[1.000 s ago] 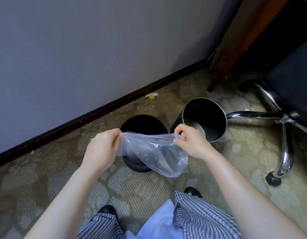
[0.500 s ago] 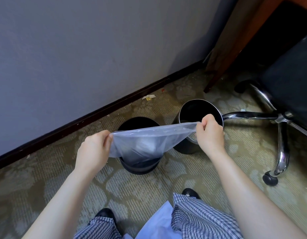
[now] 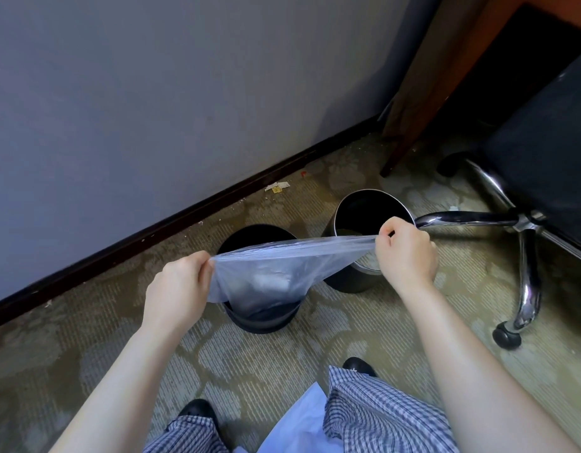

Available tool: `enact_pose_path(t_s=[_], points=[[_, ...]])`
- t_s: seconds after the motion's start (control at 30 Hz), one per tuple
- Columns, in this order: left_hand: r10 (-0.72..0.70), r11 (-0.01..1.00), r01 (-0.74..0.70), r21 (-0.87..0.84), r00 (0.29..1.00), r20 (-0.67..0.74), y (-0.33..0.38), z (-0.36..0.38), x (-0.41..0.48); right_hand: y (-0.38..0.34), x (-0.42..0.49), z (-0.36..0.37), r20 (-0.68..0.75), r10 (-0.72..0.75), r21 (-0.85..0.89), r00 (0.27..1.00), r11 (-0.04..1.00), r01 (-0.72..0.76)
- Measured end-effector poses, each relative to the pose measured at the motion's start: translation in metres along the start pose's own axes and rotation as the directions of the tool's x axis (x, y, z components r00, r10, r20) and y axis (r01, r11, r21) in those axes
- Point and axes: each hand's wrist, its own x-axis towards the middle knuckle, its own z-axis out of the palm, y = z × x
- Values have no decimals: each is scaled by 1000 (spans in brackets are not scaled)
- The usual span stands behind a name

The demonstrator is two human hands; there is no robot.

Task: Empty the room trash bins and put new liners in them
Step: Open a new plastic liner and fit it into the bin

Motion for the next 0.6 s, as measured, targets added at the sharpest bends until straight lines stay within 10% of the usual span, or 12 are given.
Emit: enact_pose_path(t_s=[0.33, 0.47, 0.6], points=[[168, 986, -167, 21, 986, -21, 10, 0, -3, -3, -7, -6, 26, -179, 188, 983, 967, 171], [416, 909, -416, 13, 909, 17, 18, 3, -3, -21, -22, 9, 274, -605, 106, 748, 792, 602], [520, 854, -520, 18, 854, 3, 16, 7, -2, -37, -38, 33, 389, -718, 114, 577, 659, 743]])
